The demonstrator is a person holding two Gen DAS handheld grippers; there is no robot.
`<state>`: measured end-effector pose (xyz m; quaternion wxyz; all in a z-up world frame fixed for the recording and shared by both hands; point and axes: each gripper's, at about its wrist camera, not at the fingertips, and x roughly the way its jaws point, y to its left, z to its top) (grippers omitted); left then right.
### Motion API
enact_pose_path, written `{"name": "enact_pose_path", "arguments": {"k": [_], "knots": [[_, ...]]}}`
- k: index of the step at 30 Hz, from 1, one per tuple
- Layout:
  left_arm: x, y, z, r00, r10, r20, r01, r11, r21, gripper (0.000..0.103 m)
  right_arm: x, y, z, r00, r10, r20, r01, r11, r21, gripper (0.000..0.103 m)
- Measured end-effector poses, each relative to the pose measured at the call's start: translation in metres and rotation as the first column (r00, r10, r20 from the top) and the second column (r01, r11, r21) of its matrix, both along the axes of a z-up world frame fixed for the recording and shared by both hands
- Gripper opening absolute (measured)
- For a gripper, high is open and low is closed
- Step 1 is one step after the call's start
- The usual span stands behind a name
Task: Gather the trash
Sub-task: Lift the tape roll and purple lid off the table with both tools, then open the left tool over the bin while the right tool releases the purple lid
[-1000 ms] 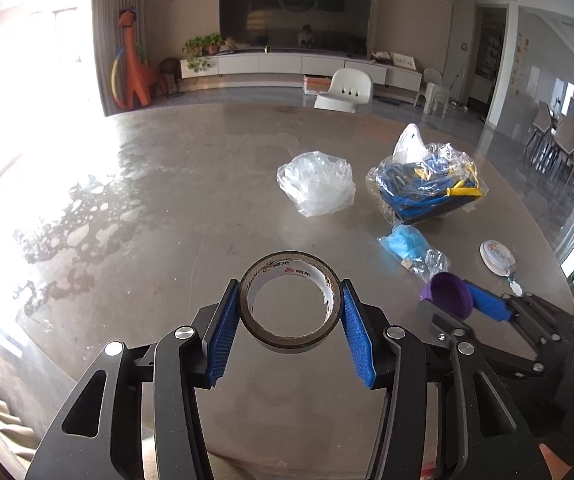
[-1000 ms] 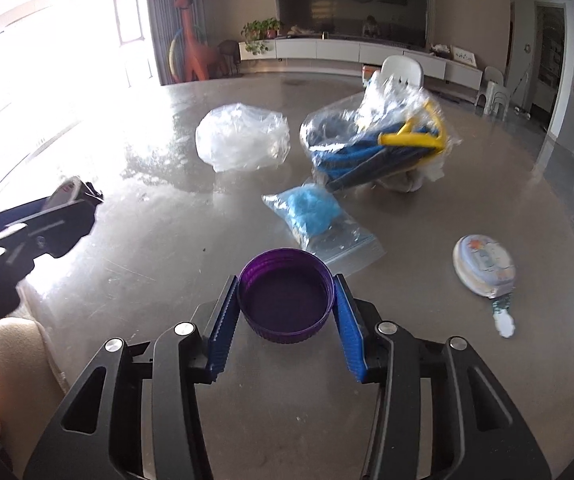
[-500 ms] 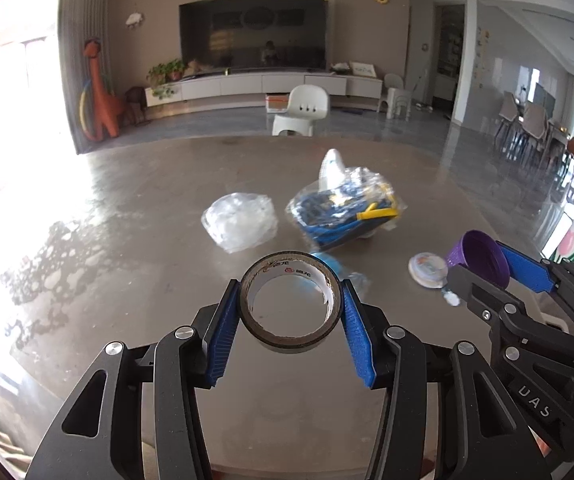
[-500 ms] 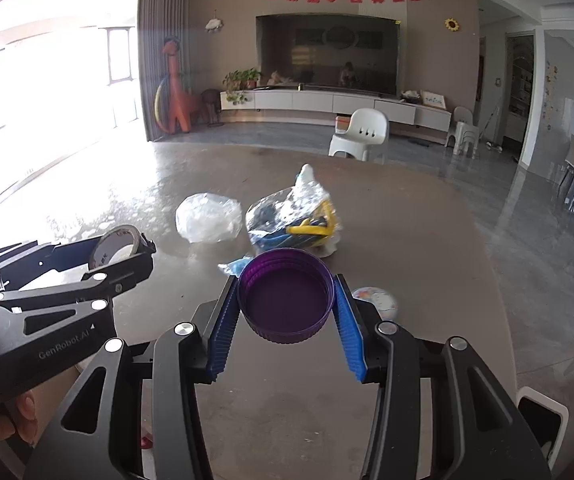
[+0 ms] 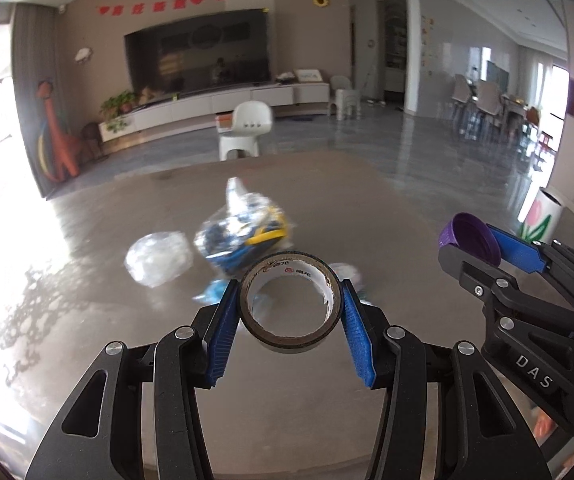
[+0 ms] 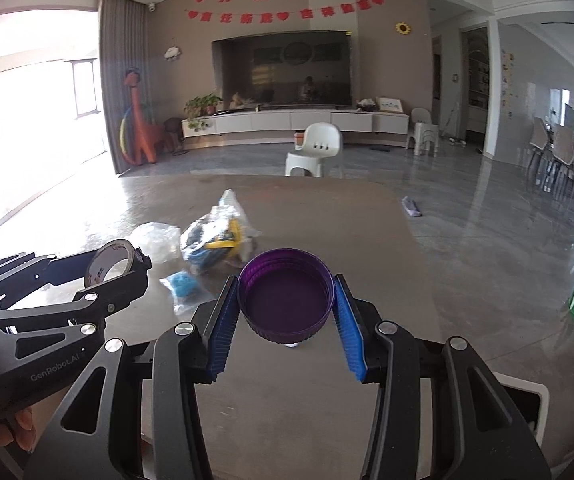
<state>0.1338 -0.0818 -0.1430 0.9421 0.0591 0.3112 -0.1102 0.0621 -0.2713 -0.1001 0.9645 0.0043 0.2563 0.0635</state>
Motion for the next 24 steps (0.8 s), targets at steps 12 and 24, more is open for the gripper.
{"name": "enact_pose_path", "arguments": {"k": [12, 24], "knots": [[-0.004, -0.143, -0.008, 0.956, -0.292, -0.02, 0.292, 0.956, -0.009, 0.049, -0.031, -0.117, -0.01, 0.969, -0.248, 0.002, 0.248, 0.969, -0.009, 0.047], [-0.01, -0.257, -0.026, 0.874, -0.482, -0.061, 0.483, 0.876, 0.002, 0.049, -0.062, -0.194, -0.034, 0.911, -0.411, -0.023, 0.411, 0.912, -0.006, 0.047]]}}
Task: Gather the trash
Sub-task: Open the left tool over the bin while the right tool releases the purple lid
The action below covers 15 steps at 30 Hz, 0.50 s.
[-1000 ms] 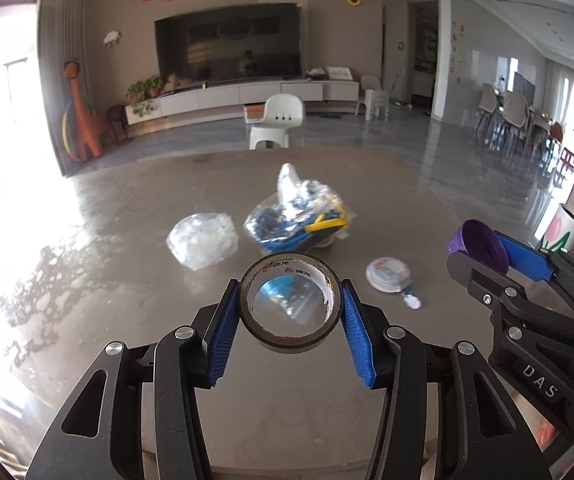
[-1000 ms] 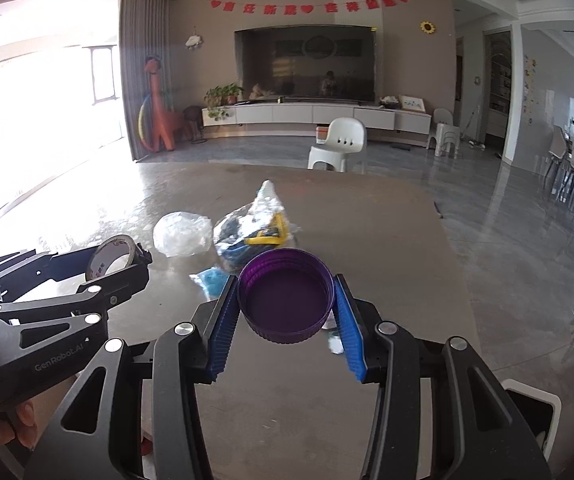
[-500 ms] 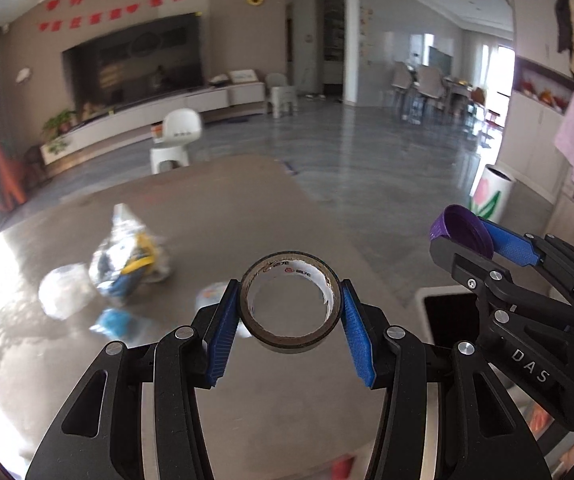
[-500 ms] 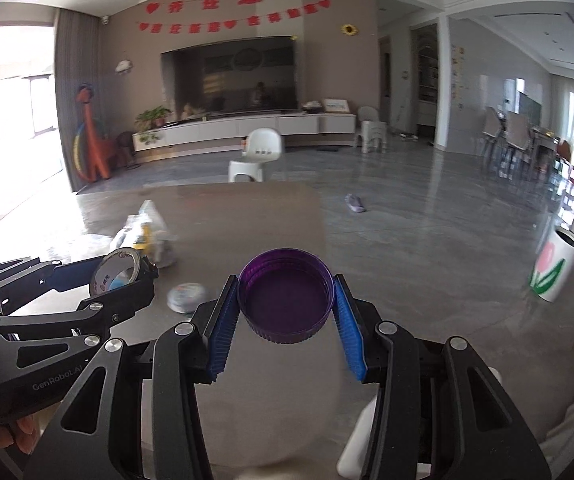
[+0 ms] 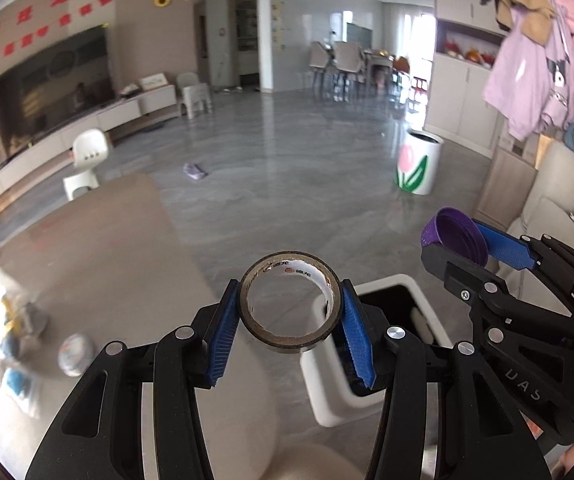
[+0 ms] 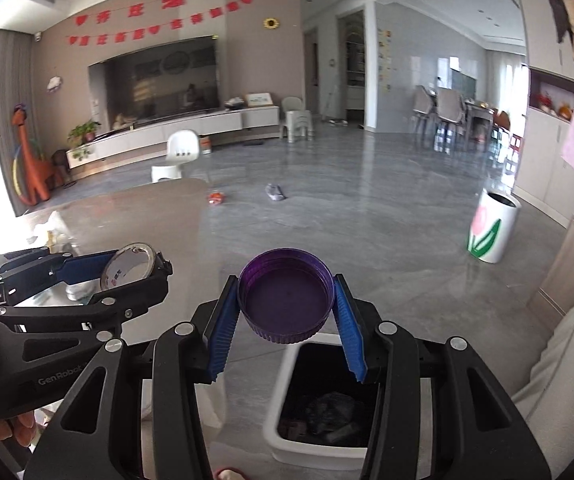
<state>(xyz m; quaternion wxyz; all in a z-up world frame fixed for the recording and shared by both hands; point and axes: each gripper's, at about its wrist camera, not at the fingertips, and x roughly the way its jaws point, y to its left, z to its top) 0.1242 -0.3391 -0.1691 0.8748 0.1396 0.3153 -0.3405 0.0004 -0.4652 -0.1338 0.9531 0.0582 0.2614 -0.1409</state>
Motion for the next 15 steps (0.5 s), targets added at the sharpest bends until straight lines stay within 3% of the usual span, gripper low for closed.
{"name": "enact_pose_path", "arguments": {"k": [15], "knots": [[-0.012, -0.084, -0.039, 0.985, -0.132, -0.113, 0.141, 0.987, 0.076, 0.05, -0.033, -0.061, -0.037, 0.99, -0.124, -0.059, 0.124, 0.992, -0.003, 0.047]]}}
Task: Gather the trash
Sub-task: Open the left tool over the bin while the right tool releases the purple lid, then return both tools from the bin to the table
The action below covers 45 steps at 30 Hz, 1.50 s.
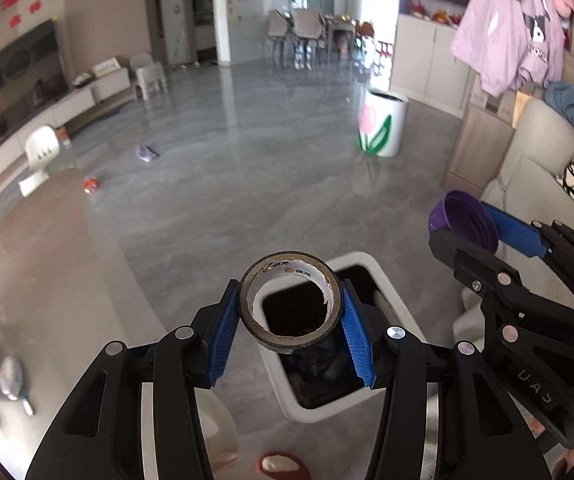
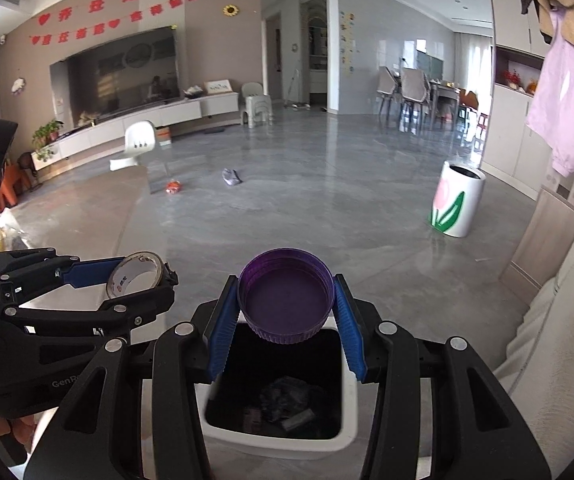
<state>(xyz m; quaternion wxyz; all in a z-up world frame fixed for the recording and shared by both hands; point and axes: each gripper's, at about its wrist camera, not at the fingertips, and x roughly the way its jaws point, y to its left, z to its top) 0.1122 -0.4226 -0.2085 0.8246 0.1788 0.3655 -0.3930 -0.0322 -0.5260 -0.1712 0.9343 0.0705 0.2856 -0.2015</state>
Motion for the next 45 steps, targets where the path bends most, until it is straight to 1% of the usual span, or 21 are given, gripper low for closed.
{"name": "enact_pose_path", "arguments": {"k": [1, 2, 3, 4, 7, 11, 14, 19, 21, 24, 25, 26, 27, 31, 34, 39, 42, 45], "knots": [[0.001, -0.005, -0.005, 1.0, -0.011, -0.023, 0.011, 1.0, 0.015, 0.056, -0.001, -0.002, -0.001, 1.0, -0.008, -0.006, 0.008, 1.0, -0.002, 0.048], [0.005, -0.01, -0.011, 0.999, 0.011, -0.04, -0.008, 0.998, 0.062, 0.07, -0.002, -0.005, -0.003, 1.0, -0.02, -0.012, 0.02, 1.0, -0.007, 0.047], [0.007, -0.013, -0.015, 0.999, 0.028, -0.04, -0.025, 0.996, 0.082, 0.09, -0.003, -0.01, -0.005, 0.999, -0.031, -0.015, 0.031, 1.0, -0.003, 0.047], [0.009, -0.014, -0.018, 0.998, 0.039, -0.04, -0.035, 0.996, 0.088, 0.095, -0.004, -0.015, -0.006, 0.999, -0.037, -0.016, 0.037, 0.999, 0.006, 0.047], [0.014, -0.009, -0.019, 0.997, 0.062, -0.05, -0.059, 0.997, 0.058, 0.096, -0.004, -0.023, -0.008, 0.999, -0.047, -0.026, 0.047, 0.999, 0.001, 0.047], [0.02, -0.006, -0.021, 0.995, 0.083, -0.054, -0.08, 0.995, 0.067, 0.097, -0.002, -0.023, -0.012, 0.999, -0.038, -0.032, 0.038, 0.999, 0.003, 0.047], [0.021, -0.005, -0.019, 0.995, 0.093, -0.034, -0.09, 0.994, 0.065, 0.097, 0.002, -0.023, -0.015, 0.999, -0.024, -0.035, 0.024, 1.0, 0.009, 0.047], [0.024, 0.004, -0.008, 0.993, 0.117, -0.004, -0.117, 0.992, 0.038, 0.097, 0.013, -0.019, -0.024, 0.999, 0.009, -0.047, -0.007, 1.0, 0.029, 0.047], [0.024, 0.008, -0.005, 0.991, 0.13, 0.015, -0.131, 0.991, 0.032, 0.097, 0.021, -0.018, -0.03, 0.998, 0.021, -0.056, -0.018, 0.999, 0.042, 0.047], [0.029, 0.013, -0.003, 0.989, 0.143, 0.024, -0.144, 0.989, 0.033, 0.097, 0.031, -0.017, -0.041, 0.996, 0.034, -0.079, -0.03, 0.998, 0.051, 0.048], [0.031, 0.014, -0.004, 0.989, 0.147, 0.026, -0.147, 0.988, 0.034, 0.097, 0.037, -0.017, -0.047, 0.993, 0.044, -0.106, -0.038, 0.998, 0.055, 0.051], [0.033, 0.015, -0.005, 0.989, 0.148, 0.027, -0.148, 0.988, 0.037, 0.097, 0.041, -0.018, -0.052, 0.99, 0.052, -0.132, -0.045, 0.997, 0.058, 0.079], [0.034, 0.016, -0.005, 0.989, 0.147, 0.028, -0.148, 0.988, 0.038, 0.097, 0.048, -0.017, -0.058, 0.984, 0.061, -0.165, -0.053, 0.997, 0.053, 0.098], [0.037, 0.018, -0.004, 0.987, 0.151, 0.048, -0.152, 0.988, 0.034, 0.097, 0.055, -0.015, -0.068, 0.975, 0.052, -0.215, -0.052, 0.999, 0.009, 0.099], [0.039, 0.022, -0.002, 0.985, 0.163, 0.055, -0.164, 0.986, 0.028, 0.097, 0.051, -0.015, -0.064, 0.98, 0.046, -0.196, -0.045, 0.999, 0.008, 0.099], [0.045, 0.033, -0.001, 0.981, 0.192, 0.031, -0.192, 0.981, 0.008, 0.097, 0.044, -0.011, -0.049, 0.987, 0.041, -0.153, -0.043, 0.999, -0.014, 0.099], [0.044, 0.041, 0.002, 0.977, 0.209, 0.052, -0.21, 0.978, 0.009, 0.097, 0.043, -0.006, -0.036, 0.991, 0.049, -0.123, -0.052, 0.998, -0.028, 0.099], [0.045, 0.056, 0.009, 0.97, 0.236, 0.062, -0.236, 0.972, -0.011, 0.097, 0.045, 0.006, -0.022, 0.994, 0.069, -0.087, -0.073, 0.996, -0.042, 0.099]]}}
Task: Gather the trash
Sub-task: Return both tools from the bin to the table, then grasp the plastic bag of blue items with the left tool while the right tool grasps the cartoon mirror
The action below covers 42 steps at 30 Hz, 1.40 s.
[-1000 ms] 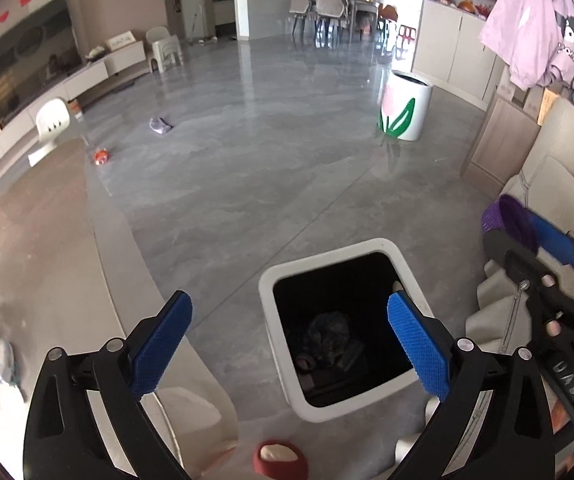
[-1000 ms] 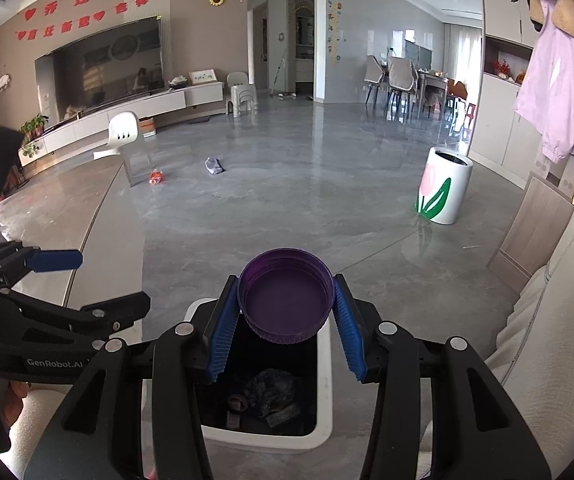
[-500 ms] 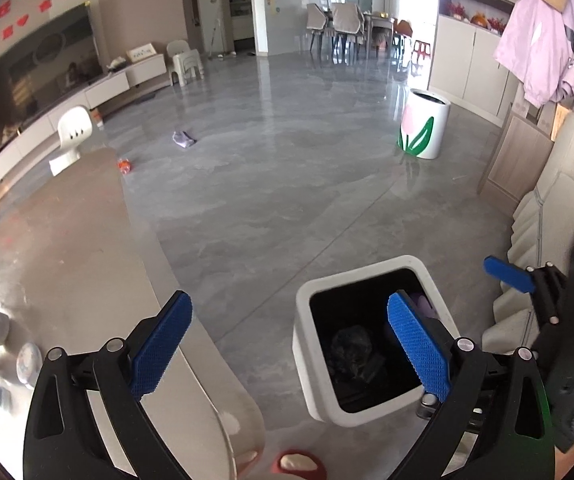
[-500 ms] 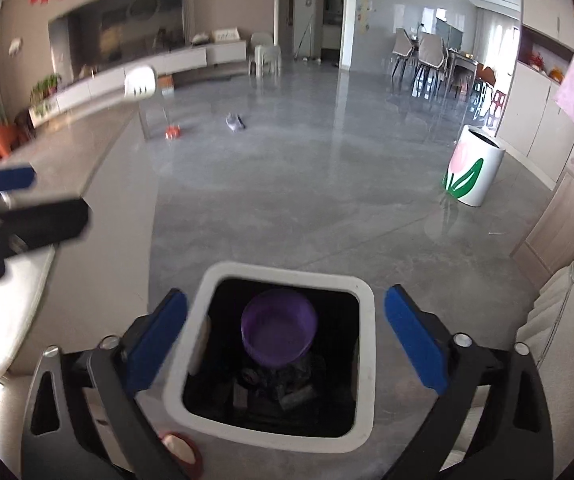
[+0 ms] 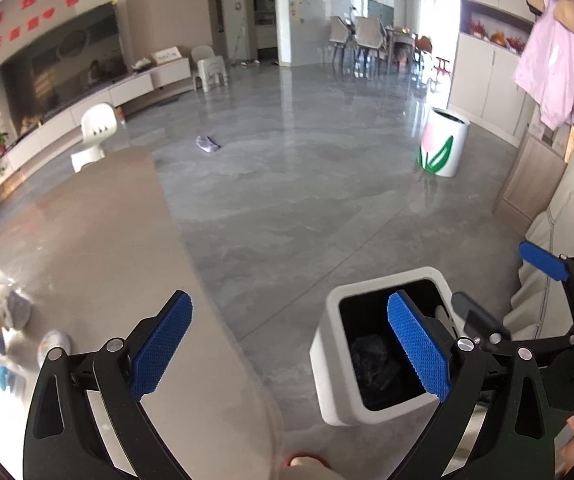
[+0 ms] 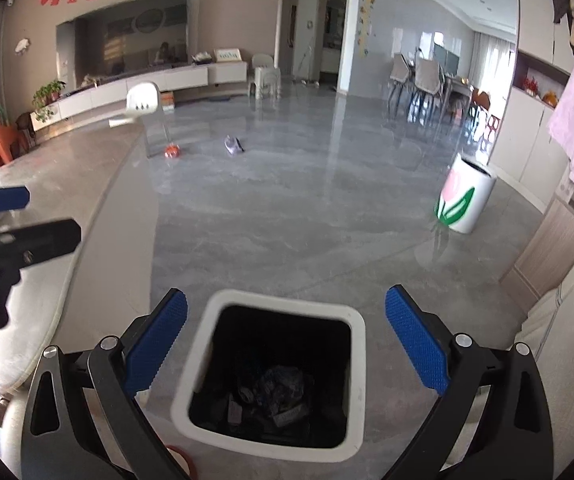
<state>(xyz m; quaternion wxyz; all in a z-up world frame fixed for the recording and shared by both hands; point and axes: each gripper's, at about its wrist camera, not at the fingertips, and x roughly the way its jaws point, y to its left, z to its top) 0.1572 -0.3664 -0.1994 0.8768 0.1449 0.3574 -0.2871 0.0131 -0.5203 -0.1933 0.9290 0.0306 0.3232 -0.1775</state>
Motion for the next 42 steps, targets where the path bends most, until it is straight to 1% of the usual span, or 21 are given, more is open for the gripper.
{"name": "enact_pose_path", "arguments": {"k": [2, 7, 11, 15, 20, 23, 24, 28, 32, 37, 42], "knots": [[0.002, 0.013, 0.005, 1.0, 0.023, 0.005, -0.023, 1.0, -0.011, 0.097, 0.004, 0.011, 0.011, 0.999, 0.026, 0.032, -0.026, 1.0, 0.0, 0.099], [0.01, 0.051, 0.015, 0.996, 0.09, 0.023, -0.09, 0.996, -0.017, 0.097, 0.016, 0.041, 0.028, 0.993, 0.094, 0.07, -0.093, 0.996, -0.013, 0.099], [0.018, 0.085, 0.022, 0.987, 0.157, 0.039, -0.156, 0.987, -0.024, 0.097, 0.028, 0.07, 0.038, 0.985, 0.151, 0.083, -0.15, 0.988, -0.022, 0.099], [0.027, 0.118, 0.029, 0.974, 0.219, 0.063, -0.218, 0.976, -0.028, 0.097, 0.042, 0.103, 0.046, 0.97, 0.227, 0.09, -0.224, 0.974, -0.038, 0.099], [0.048, 0.162, 0.034, 0.948, 0.308, 0.079, -0.306, 0.951, -0.036, 0.097, 0.061, 0.14, 0.052, 0.948, 0.303, 0.094, -0.299, 0.953, -0.054, 0.099], [0.065, 0.188, 0.034, 0.928, 0.363, 0.082, -0.361, 0.932, -0.038, 0.097, 0.079, 0.159, 0.054, 0.934, 0.347, 0.086, -0.344, 0.937, -0.056, 0.099], [0.073, 0.196, 0.033, 0.919, 0.386, 0.085, -0.385, 0.922, -0.036, 0.097, 0.085, 0.165, 0.054, 0.93, 0.357, 0.082, -0.353, 0.934, -0.059, 0.099], [0.1, 0.221, 0.023, 0.892, 0.443, 0.085, -0.443, 0.896, -0.019, 0.097, 0.101, 0.189, 0.053, 0.917, 0.391, 0.076, -0.385, 0.919, -0.081, 0.099], [0.123, 0.24, 0.009, 0.882, 0.465, 0.076, -0.466, 0.885, -0.006, 0.097, 0.116, 0.205, 0.047, 0.907, 0.415, 0.073, -0.41, 0.909, -0.072, 0.099], [0.135, 0.258, 0.001, 0.882, 0.466, 0.076, -0.466, 0.885, -0.008, 0.097, 0.139, 0.227, 0.036, 0.887, 0.457, 0.07, -0.455, 0.89, -0.033, 0.099], [0.144, 0.275, -0.01, 0.88, 0.469, 0.077, -0.472, 0.882, 0.021, 0.097, 0.165, 0.252, 0.024, 0.863, 0.501, 0.056, -0.501, 0.865, -0.016, 0.099]]}}
